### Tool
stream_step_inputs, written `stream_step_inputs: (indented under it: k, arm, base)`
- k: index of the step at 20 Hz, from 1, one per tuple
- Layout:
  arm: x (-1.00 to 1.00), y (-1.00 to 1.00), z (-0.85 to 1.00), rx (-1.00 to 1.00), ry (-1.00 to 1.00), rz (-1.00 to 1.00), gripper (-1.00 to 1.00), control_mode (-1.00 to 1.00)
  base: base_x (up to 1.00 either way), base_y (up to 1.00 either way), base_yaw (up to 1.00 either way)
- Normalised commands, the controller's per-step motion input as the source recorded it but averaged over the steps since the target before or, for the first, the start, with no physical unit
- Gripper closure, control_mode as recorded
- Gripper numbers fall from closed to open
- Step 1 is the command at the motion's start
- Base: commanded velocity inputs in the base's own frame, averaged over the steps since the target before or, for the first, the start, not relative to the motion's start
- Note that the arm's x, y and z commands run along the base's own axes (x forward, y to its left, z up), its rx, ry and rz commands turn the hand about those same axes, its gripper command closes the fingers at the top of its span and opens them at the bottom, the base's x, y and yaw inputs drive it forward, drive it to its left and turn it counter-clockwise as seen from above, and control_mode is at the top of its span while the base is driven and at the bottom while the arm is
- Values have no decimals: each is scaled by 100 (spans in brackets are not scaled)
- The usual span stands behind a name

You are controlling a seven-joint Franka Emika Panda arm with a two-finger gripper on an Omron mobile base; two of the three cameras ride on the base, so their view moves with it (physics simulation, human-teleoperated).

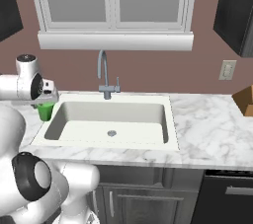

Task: Pick the cup and bowl from the counter and place them on the counter next to the sink.

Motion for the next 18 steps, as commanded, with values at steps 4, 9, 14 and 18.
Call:
stream_step_inputs:
  k: [4, 9, 14, 18]
  arm:
    - [0, 39, -27, 0, -5, 0, 100, -100]
    - [0, 46, -12, 0, -3, 0, 100, -100]
    - [0, 49, -6, 0, -1, 0, 100, -100]
    - [0, 52, 0, -2, 0, 0, 100, -100]
  base:
    - [0, 0, 0]
    - [0, 0, 0]
    - [0, 0, 0]
    - [0, 0, 0]
